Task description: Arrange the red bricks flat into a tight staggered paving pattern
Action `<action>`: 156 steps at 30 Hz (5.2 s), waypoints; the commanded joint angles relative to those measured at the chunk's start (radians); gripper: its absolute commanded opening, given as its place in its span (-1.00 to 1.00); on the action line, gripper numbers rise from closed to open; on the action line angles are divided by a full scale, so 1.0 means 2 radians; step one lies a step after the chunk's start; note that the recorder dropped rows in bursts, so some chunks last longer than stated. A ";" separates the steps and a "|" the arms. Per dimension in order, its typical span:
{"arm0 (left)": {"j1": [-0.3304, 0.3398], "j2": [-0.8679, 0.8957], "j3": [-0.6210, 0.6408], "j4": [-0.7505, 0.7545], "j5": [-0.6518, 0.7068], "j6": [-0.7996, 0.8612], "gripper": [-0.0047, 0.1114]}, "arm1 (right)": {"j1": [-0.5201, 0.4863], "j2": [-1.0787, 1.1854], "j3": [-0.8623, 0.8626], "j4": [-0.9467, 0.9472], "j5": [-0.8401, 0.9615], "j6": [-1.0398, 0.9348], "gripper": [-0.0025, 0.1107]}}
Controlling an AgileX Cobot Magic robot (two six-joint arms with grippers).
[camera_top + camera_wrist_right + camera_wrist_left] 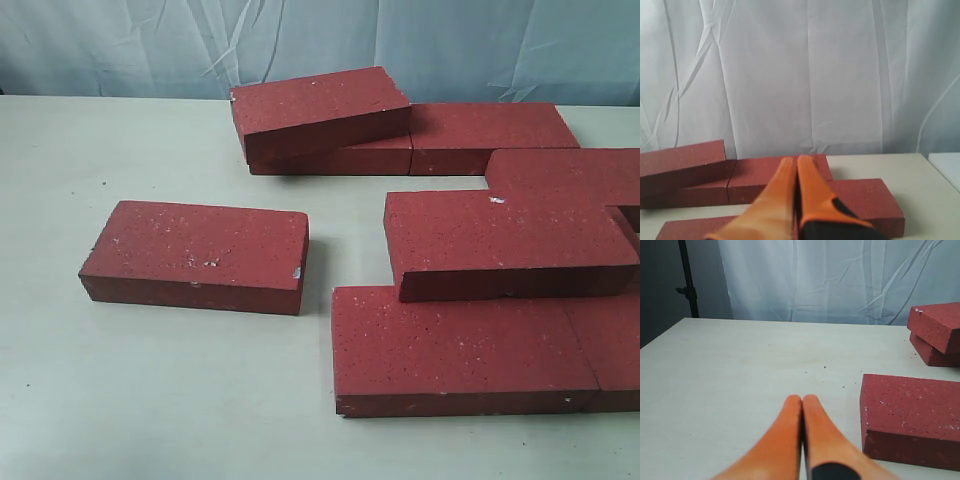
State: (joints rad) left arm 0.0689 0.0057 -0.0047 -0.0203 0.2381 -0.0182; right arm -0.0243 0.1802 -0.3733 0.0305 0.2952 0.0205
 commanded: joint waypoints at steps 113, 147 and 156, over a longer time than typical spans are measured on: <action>0.000 0.014 -0.111 0.050 -0.037 -0.002 -0.92 | -0.002 0.342 -0.164 0.069 0.168 -0.005 -0.97; 0.000 0.196 -0.233 0.045 0.202 -0.002 -0.92 | -0.002 0.342 -0.164 0.080 0.150 -0.005 -0.97; 0.000 0.332 -0.291 0.000 0.273 0.000 -0.92 | -0.002 0.342 -0.164 0.085 0.183 -0.005 -0.97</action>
State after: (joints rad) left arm 0.0689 0.5983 -0.5621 0.0197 0.7607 -0.0226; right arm -0.0243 0.8630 -0.7020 0.2010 0.6416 0.0164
